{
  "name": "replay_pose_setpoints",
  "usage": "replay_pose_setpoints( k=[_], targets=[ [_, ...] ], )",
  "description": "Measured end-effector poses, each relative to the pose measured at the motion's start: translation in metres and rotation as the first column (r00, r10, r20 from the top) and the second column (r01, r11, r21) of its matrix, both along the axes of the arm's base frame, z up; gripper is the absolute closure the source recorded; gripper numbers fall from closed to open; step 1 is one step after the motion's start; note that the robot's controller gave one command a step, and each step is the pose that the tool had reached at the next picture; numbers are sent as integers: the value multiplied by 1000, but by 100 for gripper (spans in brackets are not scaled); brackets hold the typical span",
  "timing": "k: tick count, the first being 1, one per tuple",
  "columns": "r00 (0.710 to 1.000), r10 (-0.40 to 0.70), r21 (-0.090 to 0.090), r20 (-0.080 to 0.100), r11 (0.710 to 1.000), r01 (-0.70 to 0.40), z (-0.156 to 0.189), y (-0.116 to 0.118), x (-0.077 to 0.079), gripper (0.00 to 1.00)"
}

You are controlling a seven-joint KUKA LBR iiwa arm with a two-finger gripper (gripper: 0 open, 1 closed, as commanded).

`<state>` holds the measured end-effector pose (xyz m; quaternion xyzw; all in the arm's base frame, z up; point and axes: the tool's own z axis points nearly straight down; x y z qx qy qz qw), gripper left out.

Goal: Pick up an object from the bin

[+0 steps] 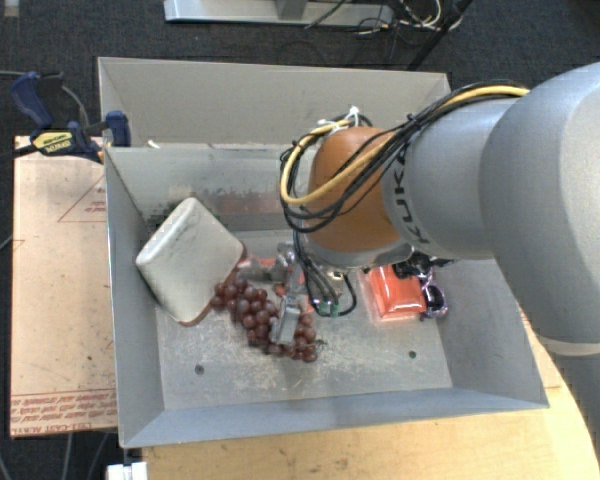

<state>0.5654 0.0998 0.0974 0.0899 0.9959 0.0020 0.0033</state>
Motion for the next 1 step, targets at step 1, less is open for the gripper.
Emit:
replay_pose_setpoints(
  k=[1],
  targets=[
    [979,-204,5,-8,979,204,-24,5,-16,100]
  ],
)
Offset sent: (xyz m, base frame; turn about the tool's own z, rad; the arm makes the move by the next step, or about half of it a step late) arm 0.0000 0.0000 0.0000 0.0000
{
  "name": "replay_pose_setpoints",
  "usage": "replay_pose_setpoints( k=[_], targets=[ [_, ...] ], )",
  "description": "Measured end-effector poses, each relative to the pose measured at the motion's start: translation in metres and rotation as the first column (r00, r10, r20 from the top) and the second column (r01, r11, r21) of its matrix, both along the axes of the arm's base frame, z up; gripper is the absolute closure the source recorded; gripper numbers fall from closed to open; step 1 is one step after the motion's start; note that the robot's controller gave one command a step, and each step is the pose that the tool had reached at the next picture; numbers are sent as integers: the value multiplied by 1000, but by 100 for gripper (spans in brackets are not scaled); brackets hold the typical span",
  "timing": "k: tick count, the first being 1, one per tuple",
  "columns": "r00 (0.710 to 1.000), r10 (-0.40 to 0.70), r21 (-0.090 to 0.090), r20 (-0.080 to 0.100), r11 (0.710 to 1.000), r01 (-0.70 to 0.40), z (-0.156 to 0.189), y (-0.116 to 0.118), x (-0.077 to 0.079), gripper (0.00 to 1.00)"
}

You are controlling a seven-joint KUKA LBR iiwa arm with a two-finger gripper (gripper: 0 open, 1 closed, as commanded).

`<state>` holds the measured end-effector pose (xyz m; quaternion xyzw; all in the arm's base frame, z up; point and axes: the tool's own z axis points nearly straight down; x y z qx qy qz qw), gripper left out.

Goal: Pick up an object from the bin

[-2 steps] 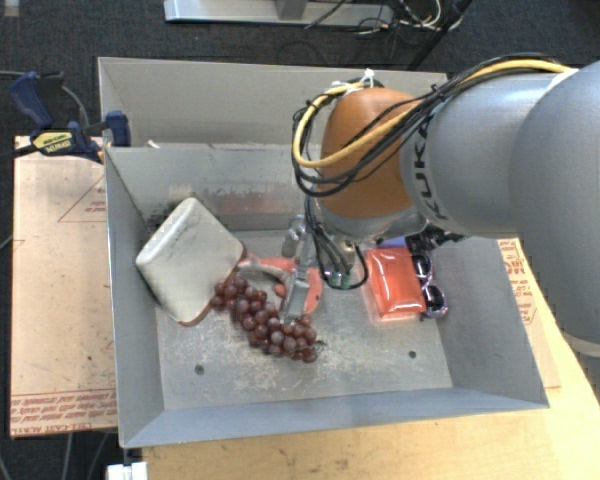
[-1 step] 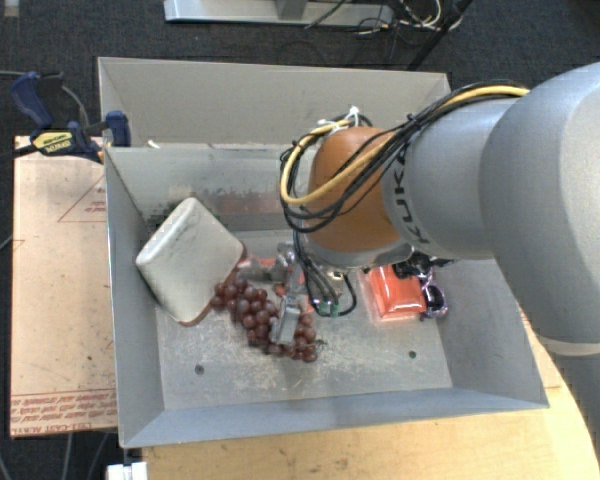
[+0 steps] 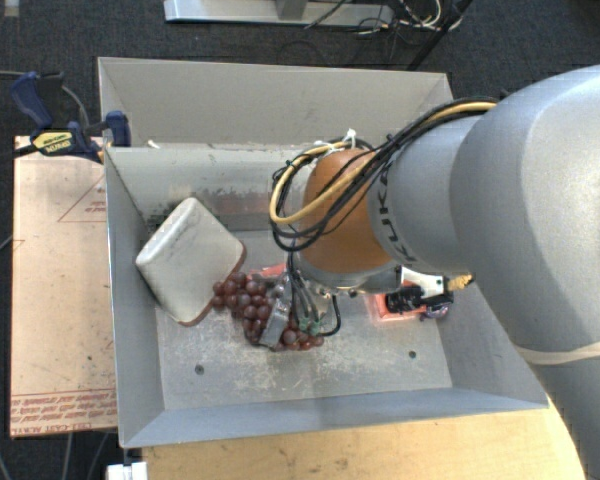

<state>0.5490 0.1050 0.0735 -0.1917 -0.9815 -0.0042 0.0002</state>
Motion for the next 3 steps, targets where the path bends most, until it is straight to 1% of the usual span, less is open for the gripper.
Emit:
replay_pose_setpoints(
  k=[2,3],
  targets=[
    [1000,0,0,0,1000,0,2,0,0,100],
    [1000,0,-1,3,1000,0,16,-1,0,100]
  ],
)
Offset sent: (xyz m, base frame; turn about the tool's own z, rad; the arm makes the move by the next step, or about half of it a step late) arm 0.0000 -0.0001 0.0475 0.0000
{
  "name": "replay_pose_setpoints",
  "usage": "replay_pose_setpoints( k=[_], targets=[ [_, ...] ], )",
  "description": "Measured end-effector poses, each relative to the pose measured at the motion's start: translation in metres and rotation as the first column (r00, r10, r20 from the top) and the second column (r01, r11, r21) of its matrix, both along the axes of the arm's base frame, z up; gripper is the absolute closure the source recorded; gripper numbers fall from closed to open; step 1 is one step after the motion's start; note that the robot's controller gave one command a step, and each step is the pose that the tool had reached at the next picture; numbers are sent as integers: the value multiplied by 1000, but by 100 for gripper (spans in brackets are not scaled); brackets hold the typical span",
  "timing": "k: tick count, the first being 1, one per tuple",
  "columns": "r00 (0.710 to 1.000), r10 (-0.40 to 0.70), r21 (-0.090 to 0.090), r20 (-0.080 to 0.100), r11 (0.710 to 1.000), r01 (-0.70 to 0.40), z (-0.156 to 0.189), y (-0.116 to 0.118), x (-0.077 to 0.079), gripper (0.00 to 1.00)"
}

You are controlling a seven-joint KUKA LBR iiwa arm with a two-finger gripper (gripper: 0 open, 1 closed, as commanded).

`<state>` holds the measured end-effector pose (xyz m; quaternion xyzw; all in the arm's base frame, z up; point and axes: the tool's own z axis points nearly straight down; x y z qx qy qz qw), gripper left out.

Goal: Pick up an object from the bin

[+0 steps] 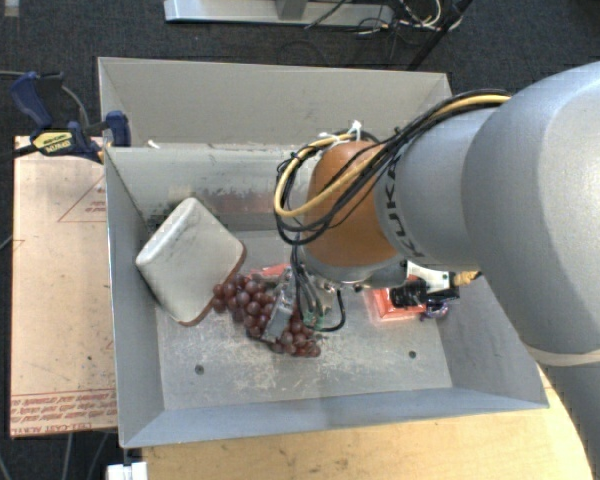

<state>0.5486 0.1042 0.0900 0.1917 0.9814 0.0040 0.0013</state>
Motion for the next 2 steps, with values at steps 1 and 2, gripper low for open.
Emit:
replay_pose_setpoints(
  k=[1,2],
  targets=[
    [1000,0,0,2,1000,0,9,0,1,100],
    [1000,1,-1,-5,1000,-1,17,-1,-1,100]
  ],
)
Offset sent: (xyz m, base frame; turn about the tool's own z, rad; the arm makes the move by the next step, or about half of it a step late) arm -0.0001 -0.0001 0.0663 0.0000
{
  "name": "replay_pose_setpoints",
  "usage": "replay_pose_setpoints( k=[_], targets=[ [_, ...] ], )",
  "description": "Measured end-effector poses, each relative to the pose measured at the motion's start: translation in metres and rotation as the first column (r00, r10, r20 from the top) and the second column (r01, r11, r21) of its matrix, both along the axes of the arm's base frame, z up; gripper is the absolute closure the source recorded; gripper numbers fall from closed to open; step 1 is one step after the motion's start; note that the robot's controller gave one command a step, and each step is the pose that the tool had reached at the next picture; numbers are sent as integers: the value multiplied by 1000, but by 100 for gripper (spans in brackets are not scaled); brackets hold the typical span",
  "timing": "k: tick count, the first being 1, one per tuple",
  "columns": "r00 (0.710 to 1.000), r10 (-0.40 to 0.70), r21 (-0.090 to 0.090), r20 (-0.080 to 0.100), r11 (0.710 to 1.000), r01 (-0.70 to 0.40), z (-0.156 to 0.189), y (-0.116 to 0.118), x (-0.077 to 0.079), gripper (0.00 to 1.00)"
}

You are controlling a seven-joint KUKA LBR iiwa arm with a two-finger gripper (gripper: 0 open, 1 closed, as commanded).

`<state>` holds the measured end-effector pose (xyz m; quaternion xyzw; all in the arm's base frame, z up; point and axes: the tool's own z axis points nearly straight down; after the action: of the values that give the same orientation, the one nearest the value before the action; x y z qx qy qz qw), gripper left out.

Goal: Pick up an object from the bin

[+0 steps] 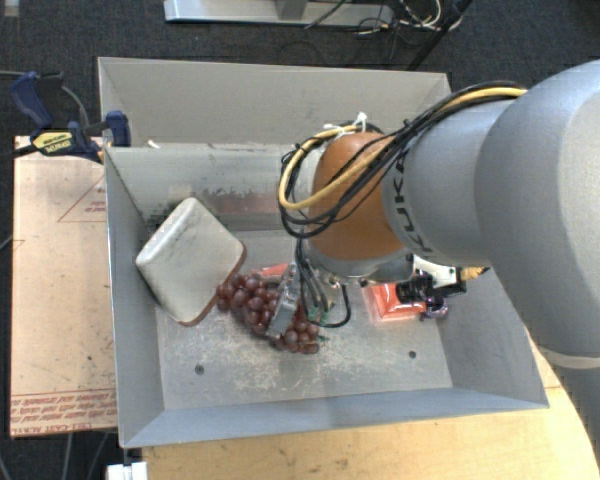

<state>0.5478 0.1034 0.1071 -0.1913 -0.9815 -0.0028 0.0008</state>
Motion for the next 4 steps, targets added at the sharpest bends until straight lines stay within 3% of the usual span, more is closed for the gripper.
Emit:
replay_pose_setpoints(
  k=[4],
  targets=[
    [1000,1,1,4,1000,-1,68,0,1,100]
  ],
)
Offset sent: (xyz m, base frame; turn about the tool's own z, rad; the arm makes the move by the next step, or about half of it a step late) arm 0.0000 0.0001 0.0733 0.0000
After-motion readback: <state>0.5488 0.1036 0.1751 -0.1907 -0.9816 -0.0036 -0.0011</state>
